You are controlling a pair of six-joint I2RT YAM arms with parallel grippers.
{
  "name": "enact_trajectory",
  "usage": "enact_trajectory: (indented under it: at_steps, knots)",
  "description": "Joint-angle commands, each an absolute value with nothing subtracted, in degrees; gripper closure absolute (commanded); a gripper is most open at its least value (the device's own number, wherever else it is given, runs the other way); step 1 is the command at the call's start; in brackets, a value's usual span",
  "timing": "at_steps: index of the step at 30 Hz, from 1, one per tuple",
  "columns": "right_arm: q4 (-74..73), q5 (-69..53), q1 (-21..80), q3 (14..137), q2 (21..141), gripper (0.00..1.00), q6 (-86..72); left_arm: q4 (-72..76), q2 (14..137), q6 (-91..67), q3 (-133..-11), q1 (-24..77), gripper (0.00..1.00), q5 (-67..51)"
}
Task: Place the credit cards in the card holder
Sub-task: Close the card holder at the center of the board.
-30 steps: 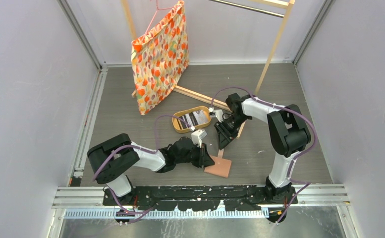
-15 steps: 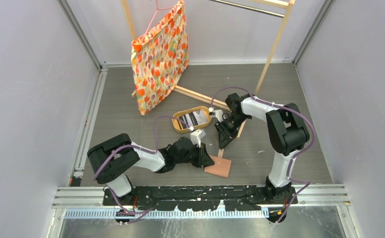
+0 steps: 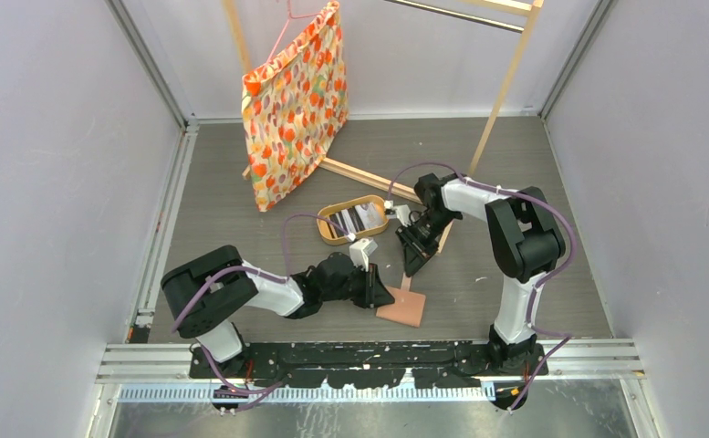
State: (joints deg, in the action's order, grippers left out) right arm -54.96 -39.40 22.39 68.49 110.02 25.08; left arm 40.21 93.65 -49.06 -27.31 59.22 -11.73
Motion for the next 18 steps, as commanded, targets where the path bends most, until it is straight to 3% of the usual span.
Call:
enact_trajectory:
  at_steps: [1, 7, 18]
  knots:
    - [-57.16, -42.10, 22.70, 70.97, 108.83, 0.88, 26.55, 39.27, 94.70, -48.87, -25.90, 58.69, 0.86, -11.77]
    - [-58.27, -44.05, 22.67, 70.81, 107.73, 0.87, 28.36, 40.65, 95.29, -49.89, -25.49, 58.71, 0.86, -11.91]
    - [-62.33, -47.84, 22.70, 69.31, 104.02, 0.99, 35.25, 46.07, 97.05, -55.67, -23.67, 58.31, 0.87, -11.81]
